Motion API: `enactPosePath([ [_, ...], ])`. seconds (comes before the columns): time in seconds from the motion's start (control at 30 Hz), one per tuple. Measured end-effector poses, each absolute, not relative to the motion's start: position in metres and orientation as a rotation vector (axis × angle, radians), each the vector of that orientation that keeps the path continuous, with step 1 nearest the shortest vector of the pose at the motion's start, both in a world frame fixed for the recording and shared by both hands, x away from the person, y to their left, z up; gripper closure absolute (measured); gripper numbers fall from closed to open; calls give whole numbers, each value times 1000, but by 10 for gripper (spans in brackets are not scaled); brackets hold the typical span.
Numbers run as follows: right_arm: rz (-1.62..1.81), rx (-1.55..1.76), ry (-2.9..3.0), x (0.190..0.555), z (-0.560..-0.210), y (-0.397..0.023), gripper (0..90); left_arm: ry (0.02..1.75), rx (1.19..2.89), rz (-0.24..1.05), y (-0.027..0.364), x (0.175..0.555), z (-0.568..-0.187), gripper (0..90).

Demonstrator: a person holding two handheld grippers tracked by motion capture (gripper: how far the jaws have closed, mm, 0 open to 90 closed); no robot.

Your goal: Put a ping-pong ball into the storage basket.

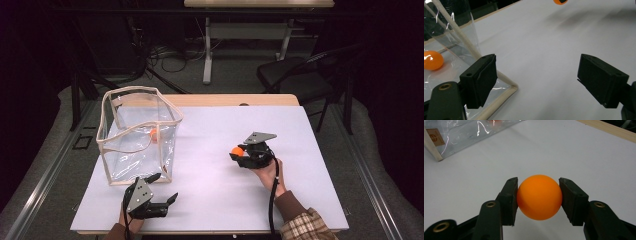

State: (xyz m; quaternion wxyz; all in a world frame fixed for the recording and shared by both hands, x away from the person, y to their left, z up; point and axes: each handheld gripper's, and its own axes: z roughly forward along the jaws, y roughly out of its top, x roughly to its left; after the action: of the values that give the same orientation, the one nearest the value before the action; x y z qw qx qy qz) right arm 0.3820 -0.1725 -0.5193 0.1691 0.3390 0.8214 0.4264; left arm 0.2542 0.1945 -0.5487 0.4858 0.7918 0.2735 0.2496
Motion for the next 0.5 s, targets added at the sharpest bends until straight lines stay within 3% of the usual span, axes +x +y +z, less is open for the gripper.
enactPosePath([
  [0.5,1234,927,2320,381,-516,-161,508,665,1922,605,194,254,-549,160],
])
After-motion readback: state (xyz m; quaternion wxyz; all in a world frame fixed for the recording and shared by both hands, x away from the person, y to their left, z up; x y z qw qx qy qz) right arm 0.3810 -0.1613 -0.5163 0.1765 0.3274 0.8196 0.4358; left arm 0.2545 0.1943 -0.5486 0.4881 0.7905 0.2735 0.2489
